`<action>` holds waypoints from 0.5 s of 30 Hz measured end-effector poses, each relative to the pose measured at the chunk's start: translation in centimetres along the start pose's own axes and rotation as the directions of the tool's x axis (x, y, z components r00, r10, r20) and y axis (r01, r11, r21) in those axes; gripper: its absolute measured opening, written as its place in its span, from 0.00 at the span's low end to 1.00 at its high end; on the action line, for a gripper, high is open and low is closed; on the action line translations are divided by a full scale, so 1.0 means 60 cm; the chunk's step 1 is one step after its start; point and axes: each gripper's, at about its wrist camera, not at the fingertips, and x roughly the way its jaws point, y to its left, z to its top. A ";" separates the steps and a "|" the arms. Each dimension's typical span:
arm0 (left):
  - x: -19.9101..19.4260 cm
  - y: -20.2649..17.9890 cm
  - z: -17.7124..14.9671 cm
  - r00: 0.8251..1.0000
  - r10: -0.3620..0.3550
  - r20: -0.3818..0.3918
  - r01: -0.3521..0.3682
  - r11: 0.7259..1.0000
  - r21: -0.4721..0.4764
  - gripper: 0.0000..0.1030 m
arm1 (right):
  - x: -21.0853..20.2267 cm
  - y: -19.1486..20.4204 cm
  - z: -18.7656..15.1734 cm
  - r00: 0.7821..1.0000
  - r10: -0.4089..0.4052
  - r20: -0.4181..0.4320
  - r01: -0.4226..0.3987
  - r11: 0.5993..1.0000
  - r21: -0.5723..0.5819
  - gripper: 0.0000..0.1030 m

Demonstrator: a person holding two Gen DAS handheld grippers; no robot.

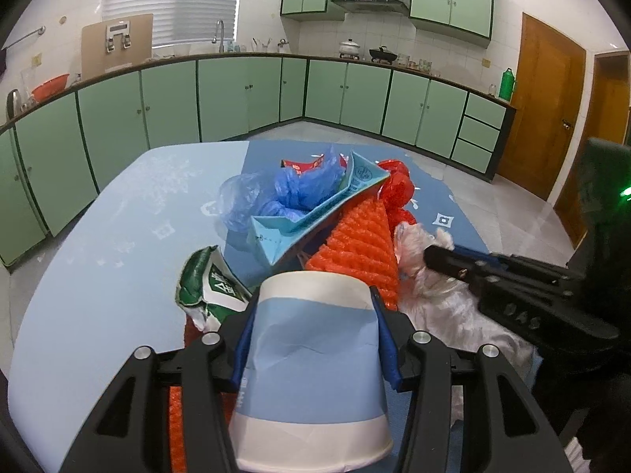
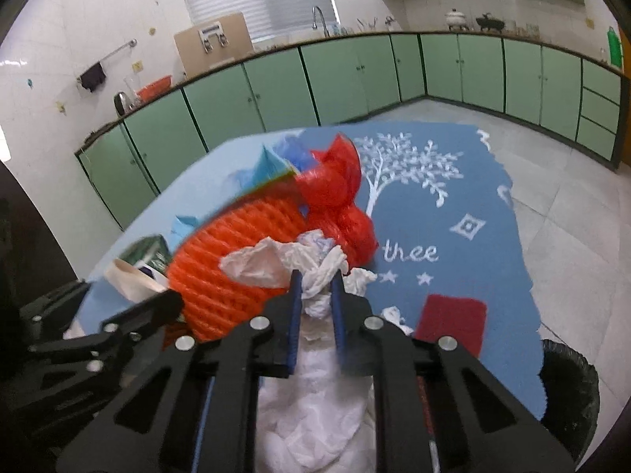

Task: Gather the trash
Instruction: 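Carry tissue and cup over the black bin and open both grippers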

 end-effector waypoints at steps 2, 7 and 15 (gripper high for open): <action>-0.005 0.001 0.003 1.000 -0.001 0.008 0.001 1.000 -0.001 0.49 | -0.022 0.001 0.006 1.000 0.009 0.026 -0.009 1.000 0.003 0.12; -0.025 -0.010 0.019 0.999 -0.010 0.049 0.010 1.000 0.003 0.49 | -0.078 -0.009 0.025 0.993 0.057 0.105 -0.062 0.997 0.049 0.12; -0.055 -0.043 0.051 0.992 -0.055 0.112 0.052 0.998 0.030 0.49 | -0.174 -0.034 0.048 0.975 0.060 0.214 -0.082 0.992 0.093 0.12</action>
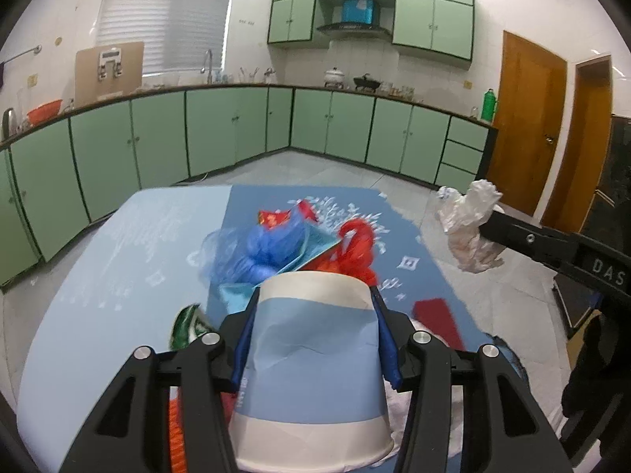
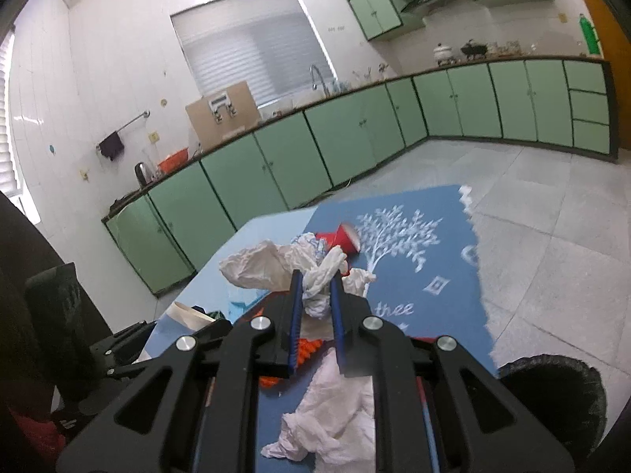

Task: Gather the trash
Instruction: 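Carry tissue and cup over the black bin and open both grippers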

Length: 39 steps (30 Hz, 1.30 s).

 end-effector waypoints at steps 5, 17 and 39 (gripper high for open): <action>-0.005 -0.036 0.012 0.999 -0.048 0.025 0.048 0.999 0.021 0.49 | -0.050 -0.013 0.004 0.997 -0.060 0.038 0.060 0.998 -0.010 0.12; 0.005 -0.163 0.008 0.977 -0.214 0.004 0.213 0.972 0.102 0.49 | -0.157 -0.086 -0.029 0.961 -0.263 0.080 0.265 0.964 -0.003 0.12; 0.090 -0.386 -0.050 0.895 -0.431 -0.114 0.446 0.870 0.211 0.49 | -0.217 -0.279 -0.150 0.871 -0.492 -0.018 0.485 0.853 0.194 0.12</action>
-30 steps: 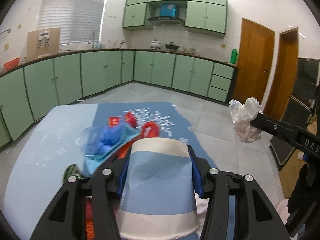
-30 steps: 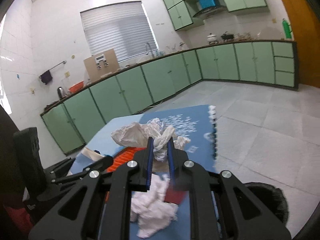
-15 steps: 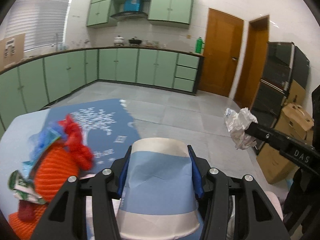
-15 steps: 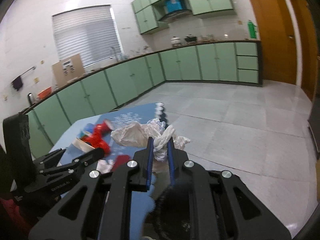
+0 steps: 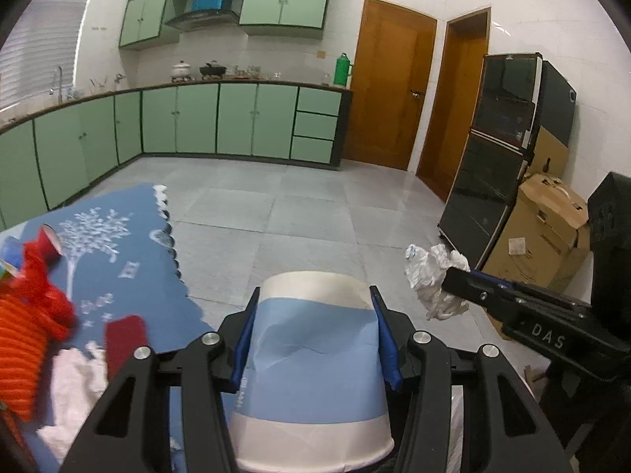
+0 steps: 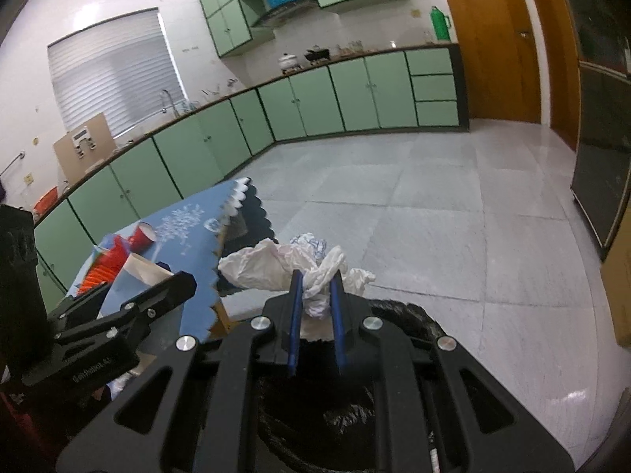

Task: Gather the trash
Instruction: 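Carry tissue and cup over the black bin and open both grippers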

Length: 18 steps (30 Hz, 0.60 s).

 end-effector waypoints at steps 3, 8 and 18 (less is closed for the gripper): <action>0.017 -0.004 -0.002 1.000 0.000 -0.010 0.000 1.000 0.008 0.49 | 0.012 -0.015 -0.009 1.000 -0.016 -0.016 0.017 1.000 0.011 0.12; 0.048 -0.014 0.001 1.000 -0.010 -0.029 0.011 1.000 0.015 0.49 | 0.039 -0.032 -0.017 0.998 -0.029 -0.050 0.031 0.999 0.036 0.13; 0.086 -0.021 0.001 0.996 -0.048 -0.080 0.050 0.999 0.014 0.60 | 0.078 -0.062 -0.044 0.989 -0.082 -0.125 0.092 0.993 0.072 0.42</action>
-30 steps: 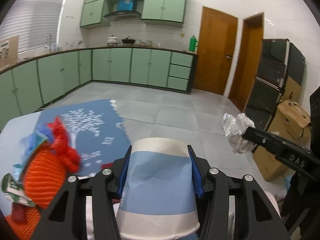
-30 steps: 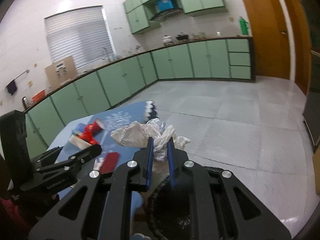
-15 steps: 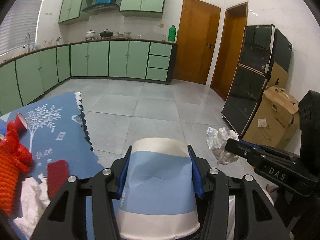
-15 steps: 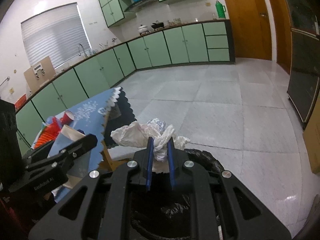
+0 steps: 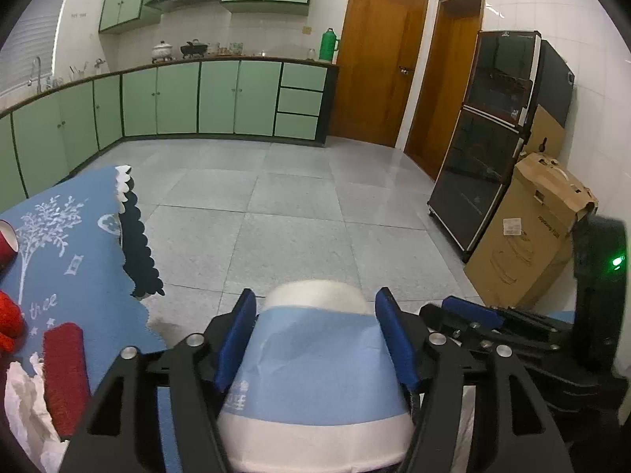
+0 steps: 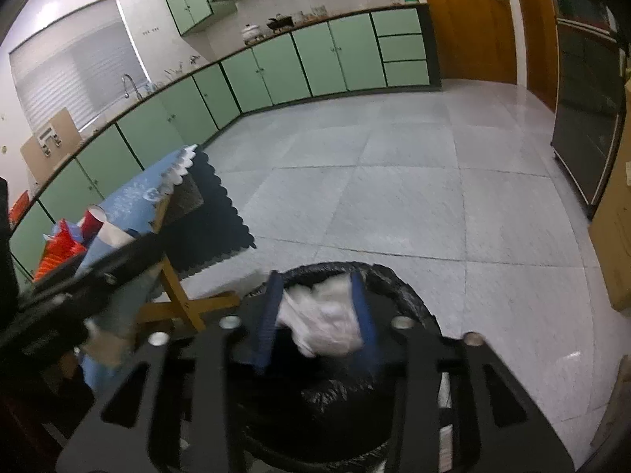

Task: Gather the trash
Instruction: 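Carry tissue and cup over the black bin and open both grippers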

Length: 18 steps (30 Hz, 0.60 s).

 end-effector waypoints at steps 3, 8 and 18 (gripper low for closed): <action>-0.006 0.007 0.003 1.000 0.002 0.004 -0.002 1.000 -0.007 0.62 | 0.002 -0.004 -0.002 1.000 -0.014 -0.001 0.014 1.000 0.004 0.51; -0.036 0.025 0.012 0.999 0.015 0.033 -0.014 0.999 -0.037 0.68 | -0.013 0.013 0.001 0.998 -0.054 0.032 0.055 0.998 -0.016 0.82; -0.163 0.107 0.000 0.978 0.175 0.115 -0.164 0.982 -0.095 0.71 | -0.050 0.120 0.016 0.989 0.073 0.130 -0.062 0.994 -0.091 0.85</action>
